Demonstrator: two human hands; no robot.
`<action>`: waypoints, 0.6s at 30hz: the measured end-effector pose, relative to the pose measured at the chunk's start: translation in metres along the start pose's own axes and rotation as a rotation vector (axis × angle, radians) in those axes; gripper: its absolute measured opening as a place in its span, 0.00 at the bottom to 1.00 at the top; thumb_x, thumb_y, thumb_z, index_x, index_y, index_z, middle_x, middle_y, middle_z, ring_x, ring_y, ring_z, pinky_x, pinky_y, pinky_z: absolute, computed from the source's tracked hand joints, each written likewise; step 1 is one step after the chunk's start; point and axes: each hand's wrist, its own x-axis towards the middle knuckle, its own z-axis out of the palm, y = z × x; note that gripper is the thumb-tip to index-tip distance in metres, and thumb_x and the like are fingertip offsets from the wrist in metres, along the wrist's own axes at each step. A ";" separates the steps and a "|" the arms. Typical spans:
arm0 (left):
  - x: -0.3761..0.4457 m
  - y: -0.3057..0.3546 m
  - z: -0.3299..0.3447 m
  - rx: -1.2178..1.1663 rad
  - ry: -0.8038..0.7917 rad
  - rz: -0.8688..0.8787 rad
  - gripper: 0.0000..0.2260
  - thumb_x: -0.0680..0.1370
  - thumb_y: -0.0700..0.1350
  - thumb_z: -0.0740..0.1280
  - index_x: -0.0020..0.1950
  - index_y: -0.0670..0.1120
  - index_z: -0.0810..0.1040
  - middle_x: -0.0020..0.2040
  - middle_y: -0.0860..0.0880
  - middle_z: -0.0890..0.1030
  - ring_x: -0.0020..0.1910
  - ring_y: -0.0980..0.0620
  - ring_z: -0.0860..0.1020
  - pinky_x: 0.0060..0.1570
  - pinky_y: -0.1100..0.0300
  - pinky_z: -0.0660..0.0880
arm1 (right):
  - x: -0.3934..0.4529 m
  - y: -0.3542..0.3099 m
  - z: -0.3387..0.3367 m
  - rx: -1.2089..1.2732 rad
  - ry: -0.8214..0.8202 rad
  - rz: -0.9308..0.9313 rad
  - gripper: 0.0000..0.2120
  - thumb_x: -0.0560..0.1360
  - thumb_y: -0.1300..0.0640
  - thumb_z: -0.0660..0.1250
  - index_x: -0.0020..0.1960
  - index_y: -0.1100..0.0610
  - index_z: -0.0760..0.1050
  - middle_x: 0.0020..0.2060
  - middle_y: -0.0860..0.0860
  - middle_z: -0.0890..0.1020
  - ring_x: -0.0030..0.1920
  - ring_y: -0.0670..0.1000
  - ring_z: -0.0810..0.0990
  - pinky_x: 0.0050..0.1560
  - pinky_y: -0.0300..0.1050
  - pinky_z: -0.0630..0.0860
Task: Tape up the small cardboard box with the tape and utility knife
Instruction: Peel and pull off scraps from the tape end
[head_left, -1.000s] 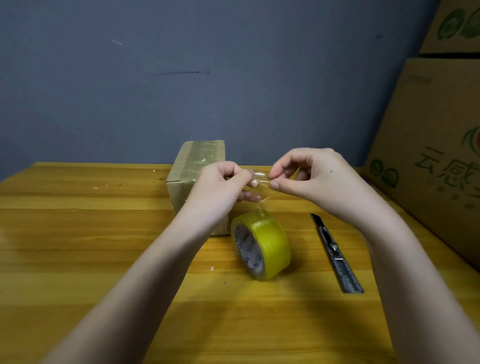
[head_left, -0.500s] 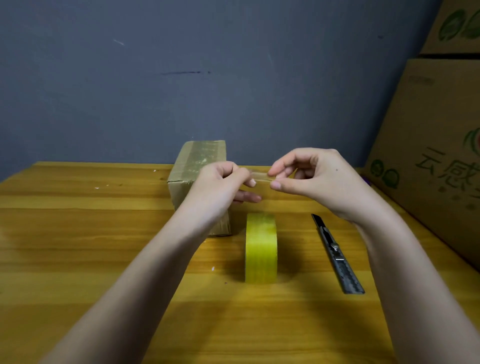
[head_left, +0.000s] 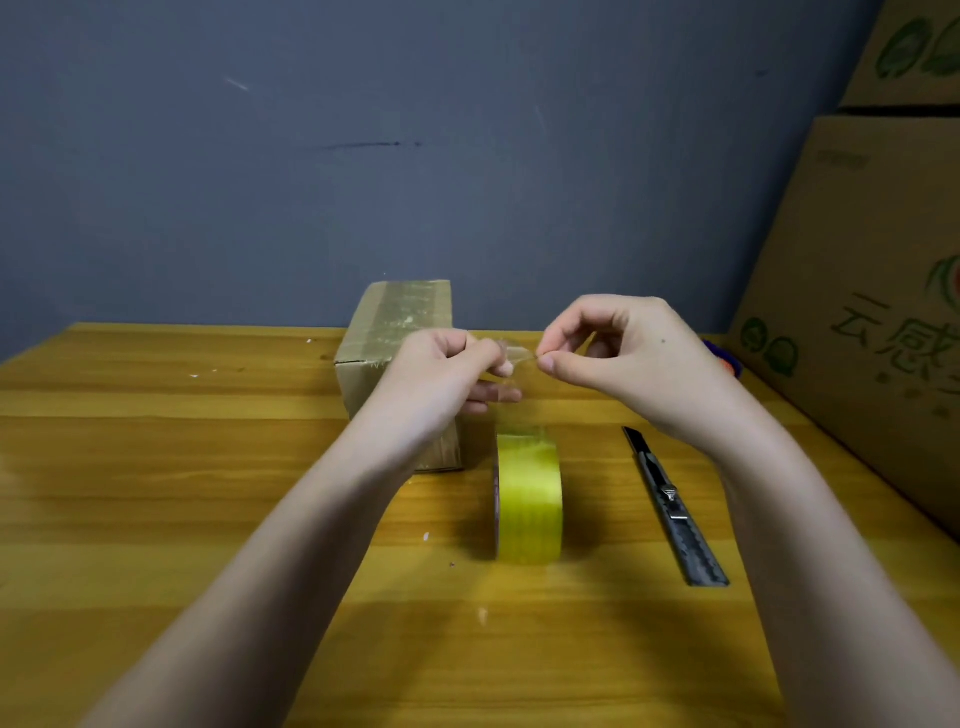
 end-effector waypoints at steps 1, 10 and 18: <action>0.000 0.000 0.000 -0.003 0.006 -0.005 0.13 0.77 0.40 0.63 0.32 0.46 0.76 0.40 0.52 0.84 0.34 0.57 0.83 0.38 0.64 0.75 | 0.000 -0.001 0.000 -0.016 -0.004 -0.007 0.03 0.71 0.57 0.72 0.40 0.50 0.81 0.37 0.46 0.83 0.35 0.49 0.77 0.38 0.37 0.73; -0.001 0.000 0.002 0.126 0.075 0.055 0.10 0.72 0.46 0.66 0.31 0.48 0.78 0.35 0.52 0.81 0.41 0.54 0.79 0.47 0.53 0.78 | -0.001 -0.006 0.001 -0.147 -0.064 0.006 0.02 0.74 0.55 0.70 0.43 0.50 0.79 0.44 0.42 0.75 0.41 0.43 0.76 0.41 0.26 0.70; -0.003 0.001 -0.005 0.295 0.171 0.165 0.13 0.64 0.54 0.63 0.31 0.44 0.71 0.40 0.47 0.83 0.43 0.46 0.83 0.54 0.43 0.76 | -0.003 -0.008 -0.001 -0.136 -0.085 0.017 0.02 0.75 0.56 0.67 0.45 0.52 0.78 0.39 0.43 0.83 0.37 0.41 0.81 0.41 0.29 0.76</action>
